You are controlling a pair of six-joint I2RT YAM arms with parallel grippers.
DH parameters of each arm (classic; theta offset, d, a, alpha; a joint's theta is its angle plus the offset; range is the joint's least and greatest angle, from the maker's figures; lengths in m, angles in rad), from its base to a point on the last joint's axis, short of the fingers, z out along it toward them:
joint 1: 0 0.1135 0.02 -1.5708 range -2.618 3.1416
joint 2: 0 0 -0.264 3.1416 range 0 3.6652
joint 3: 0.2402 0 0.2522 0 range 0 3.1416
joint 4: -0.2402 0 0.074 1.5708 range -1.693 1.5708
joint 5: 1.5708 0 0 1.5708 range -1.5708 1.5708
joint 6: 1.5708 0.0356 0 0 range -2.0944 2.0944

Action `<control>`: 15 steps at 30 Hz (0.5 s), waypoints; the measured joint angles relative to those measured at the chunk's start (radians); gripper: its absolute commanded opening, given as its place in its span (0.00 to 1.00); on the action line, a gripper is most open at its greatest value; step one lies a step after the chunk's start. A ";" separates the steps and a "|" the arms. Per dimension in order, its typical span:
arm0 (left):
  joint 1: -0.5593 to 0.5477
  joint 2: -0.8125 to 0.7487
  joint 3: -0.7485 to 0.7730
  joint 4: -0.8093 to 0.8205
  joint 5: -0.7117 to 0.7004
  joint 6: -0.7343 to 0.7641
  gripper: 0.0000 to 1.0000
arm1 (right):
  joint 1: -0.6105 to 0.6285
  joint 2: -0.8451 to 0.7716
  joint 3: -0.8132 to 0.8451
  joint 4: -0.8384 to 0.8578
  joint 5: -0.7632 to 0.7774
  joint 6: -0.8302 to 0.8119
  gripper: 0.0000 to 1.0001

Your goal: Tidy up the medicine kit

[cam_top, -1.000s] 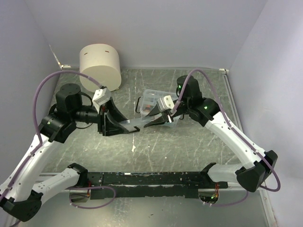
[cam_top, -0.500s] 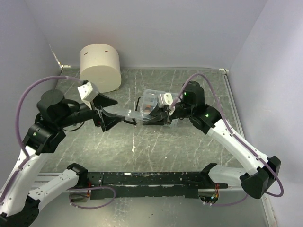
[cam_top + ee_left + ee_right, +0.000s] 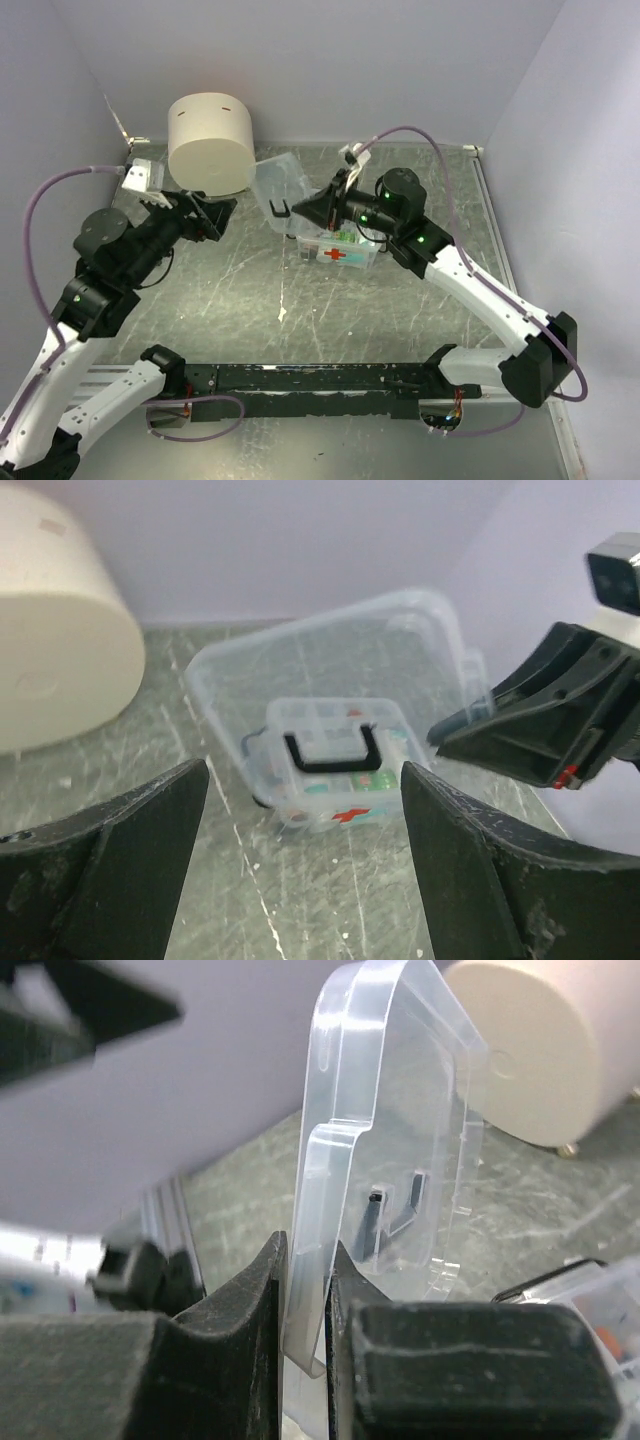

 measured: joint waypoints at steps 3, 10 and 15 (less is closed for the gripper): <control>0.000 0.063 -0.019 -0.020 -0.109 -0.106 0.88 | -0.003 0.043 0.026 0.016 0.160 0.184 0.00; 0.000 0.250 -0.018 -0.098 -0.192 -0.229 0.89 | -0.026 0.045 -0.002 0.132 0.364 0.507 0.00; 0.021 0.299 -0.032 -0.109 -0.184 -0.266 0.88 | -0.099 0.035 -0.045 0.166 0.448 0.690 0.00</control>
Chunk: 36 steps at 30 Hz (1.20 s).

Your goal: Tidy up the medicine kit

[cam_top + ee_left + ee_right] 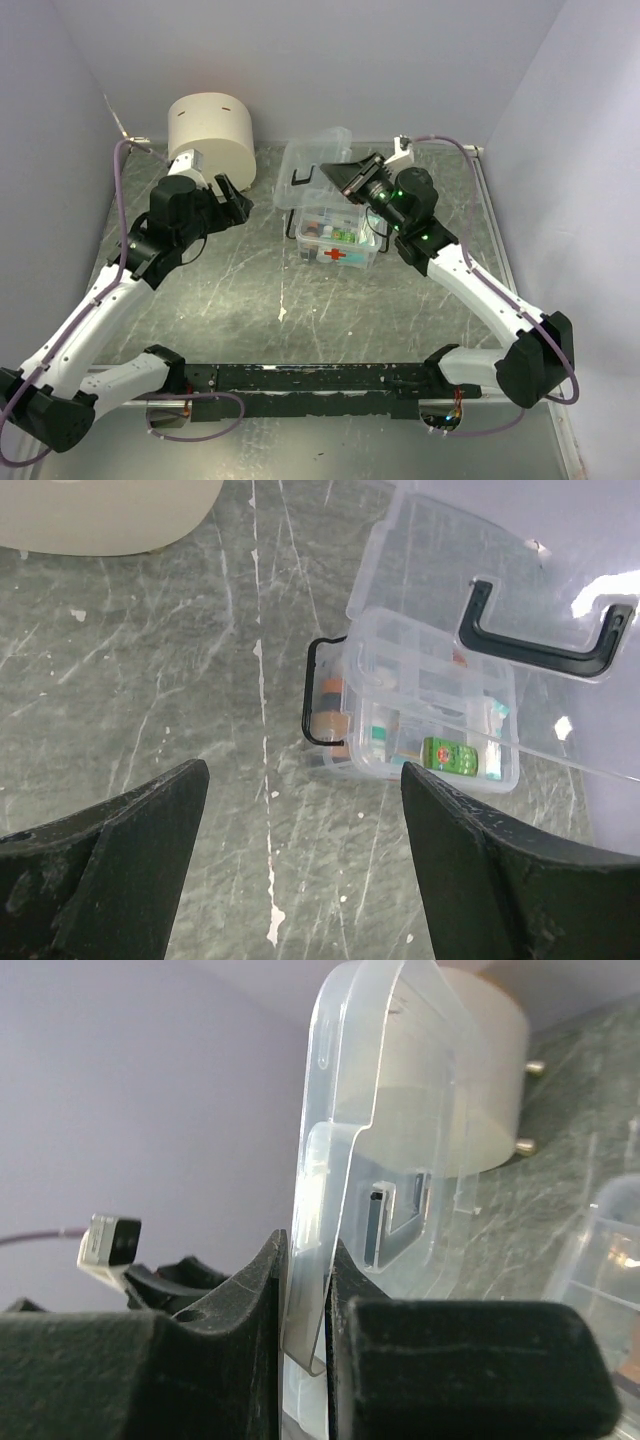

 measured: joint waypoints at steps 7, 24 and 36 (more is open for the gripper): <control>0.042 0.092 0.000 0.055 0.083 -0.020 0.88 | -0.138 -0.021 -0.130 0.039 -0.003 0.183 0.00; 0.102 0.318 0.002 0.154 0.294 -0.053 0.84 | -0.274 0.046 -0.233 0.257 -0.285 0.370 0.00; 0.103 0.342 -0.019 0.267 0.390 -0.071 0.98 | -0.365 0.045 -0.347 0.287 -0.373 0.397 0.00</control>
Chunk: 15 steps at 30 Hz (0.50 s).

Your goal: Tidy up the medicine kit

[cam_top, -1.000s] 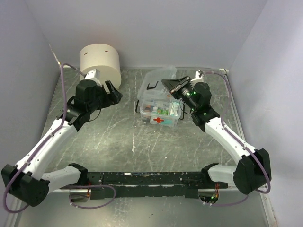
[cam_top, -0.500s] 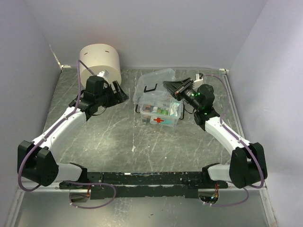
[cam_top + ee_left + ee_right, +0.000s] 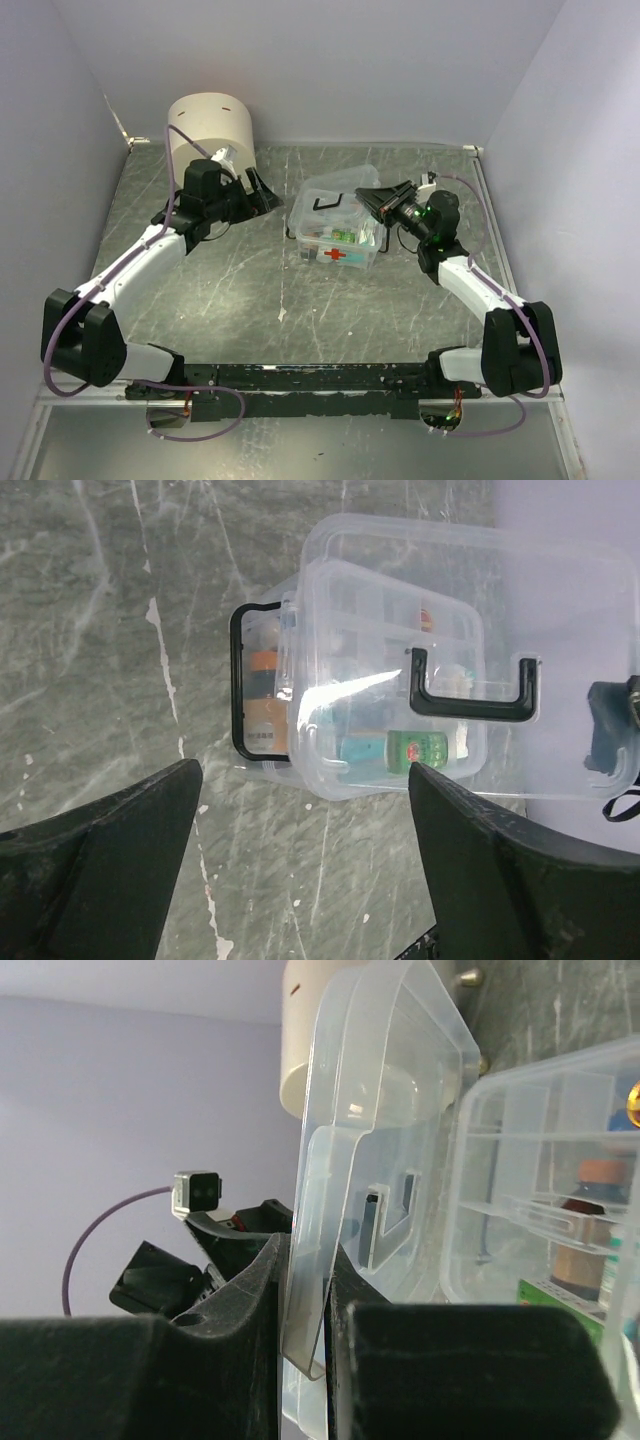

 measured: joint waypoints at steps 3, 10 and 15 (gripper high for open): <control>-0.001 0.024 -0.002 0.021 0.014 0.000 0.99 | -0.015 -0.002 -0.026 0.002 -0.010 0.012 0.00; -0.008 0.063 -0.012 0.042 0.027 0.009 0.99 | -0.064 -0.002 -0.053 0.020 -0.057 0.032 0.00; -0.013 0.103 -0.010 0.057 0.045 0.010 0.94 | -0.089 0.020 -0.076 0.073 -0.097 0.050 0.04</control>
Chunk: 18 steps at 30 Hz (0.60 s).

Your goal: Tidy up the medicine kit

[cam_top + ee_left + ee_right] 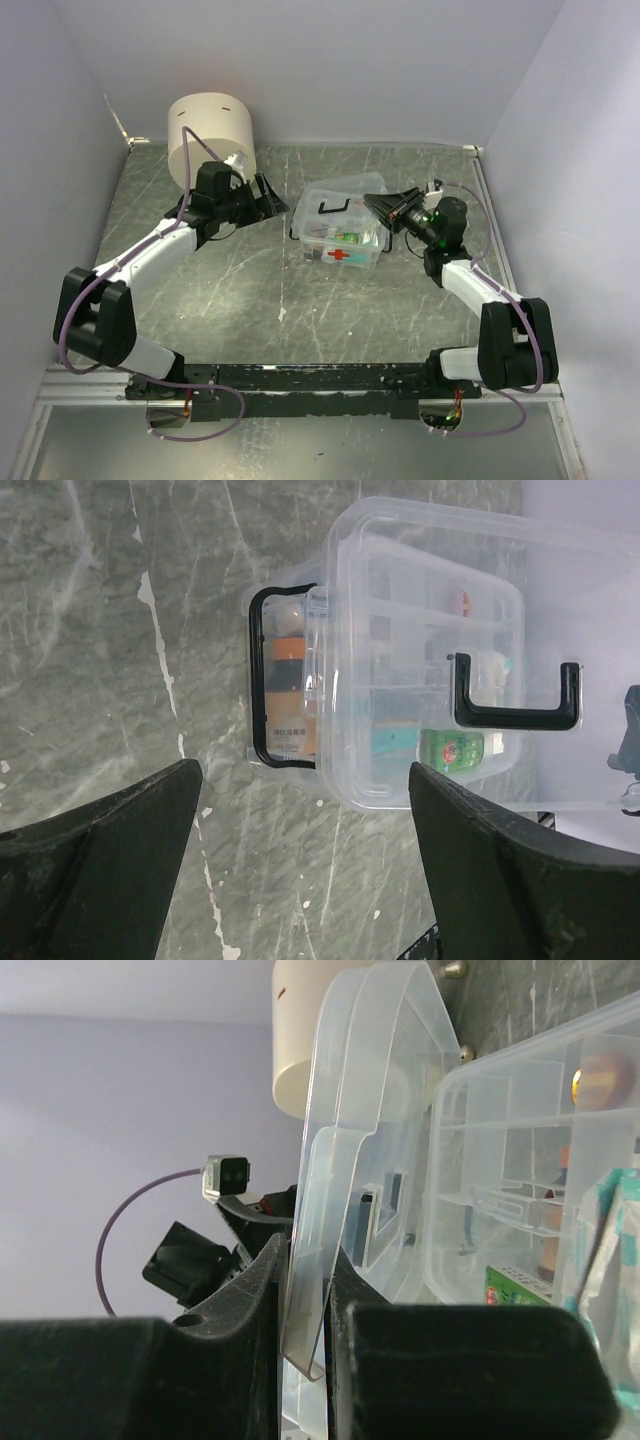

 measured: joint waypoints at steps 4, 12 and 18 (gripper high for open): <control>-0.006 0.052 0.031 -0.010 0.010 -0.014 0.93 | -0.016 0.014 -0.023 0.027 -0.017 0.010 0.10; -0.048 0.090 0.069 -0.014 0.003 -0.028 0.92 | -0.034 0.055 -0.062 0.096 -0.043 0.021 0.17; -0.051 0.104 0.071 -0.018 -0.012 -0.035 0.95 | -0.048 0.059 -0.071 0.108 -0.048 0.002 0.25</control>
